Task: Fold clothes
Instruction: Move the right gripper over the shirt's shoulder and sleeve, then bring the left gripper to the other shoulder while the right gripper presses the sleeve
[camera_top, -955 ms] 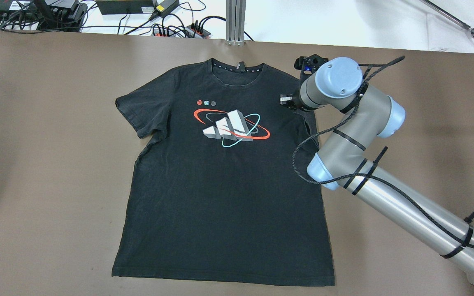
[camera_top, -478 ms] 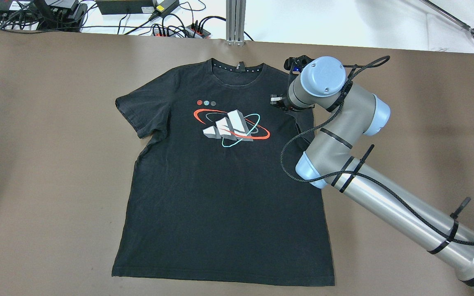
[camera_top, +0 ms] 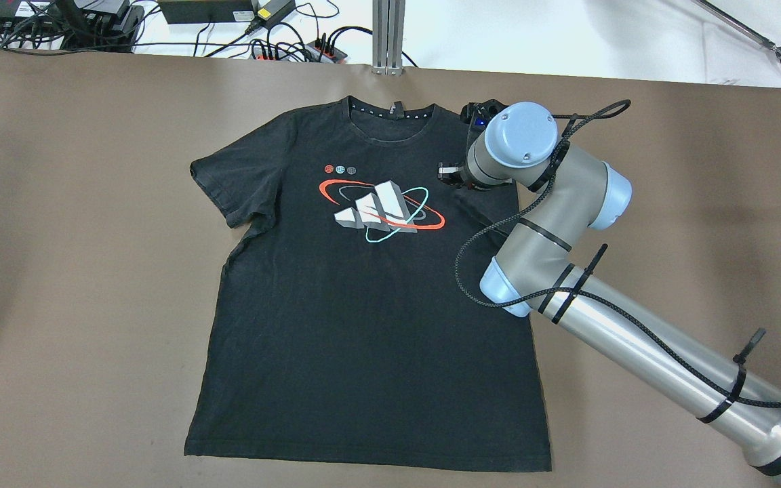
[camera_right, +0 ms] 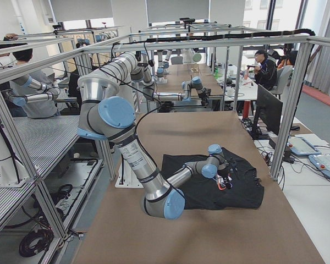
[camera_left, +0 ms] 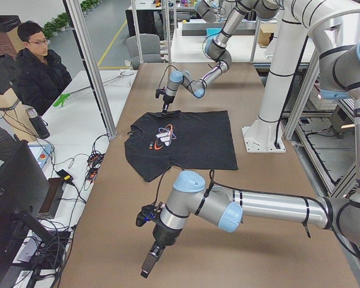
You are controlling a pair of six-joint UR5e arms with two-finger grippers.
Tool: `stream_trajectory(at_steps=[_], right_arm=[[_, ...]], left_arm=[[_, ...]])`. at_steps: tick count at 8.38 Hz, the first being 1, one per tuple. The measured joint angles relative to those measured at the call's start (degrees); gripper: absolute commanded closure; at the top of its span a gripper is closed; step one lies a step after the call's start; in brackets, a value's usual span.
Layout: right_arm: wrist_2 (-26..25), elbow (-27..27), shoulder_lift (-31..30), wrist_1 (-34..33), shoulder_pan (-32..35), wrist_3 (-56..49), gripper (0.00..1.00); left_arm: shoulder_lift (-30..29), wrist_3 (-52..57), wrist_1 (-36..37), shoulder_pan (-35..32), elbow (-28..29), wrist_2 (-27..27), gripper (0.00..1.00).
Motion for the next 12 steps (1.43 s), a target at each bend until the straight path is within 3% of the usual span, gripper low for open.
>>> stream_trajectory(at_steps=[3, 5, 9, 12], right_arm=[[-0.31, 5.28, -3.72, 0.03, -1.23, 0.1, 0.05], [-0.27, 8.42, -6.09, -0.35, -1.4, 0.09, 0.05], [-0.29, 9.55, -7.27, -0.47, -1.45, 0.09, 0.05], [-0.33, 9.57, -7.93, -0.1, -1.45, 0.09, 0.05]], left_arm=[[-16.15, -21.45, 0.0, 15.16, 8.16, -4.53, 0.27], [-25.29, -25.48, -1.34, 21.44, 17.76, -4.75, 0.31], [-33.78, -27.03, -12.22, 25.23, 34.6, -4.74, 0.41], [-35.99, -27.11, -14.32, 26.28, 38.38, -4.7, 0.52]])
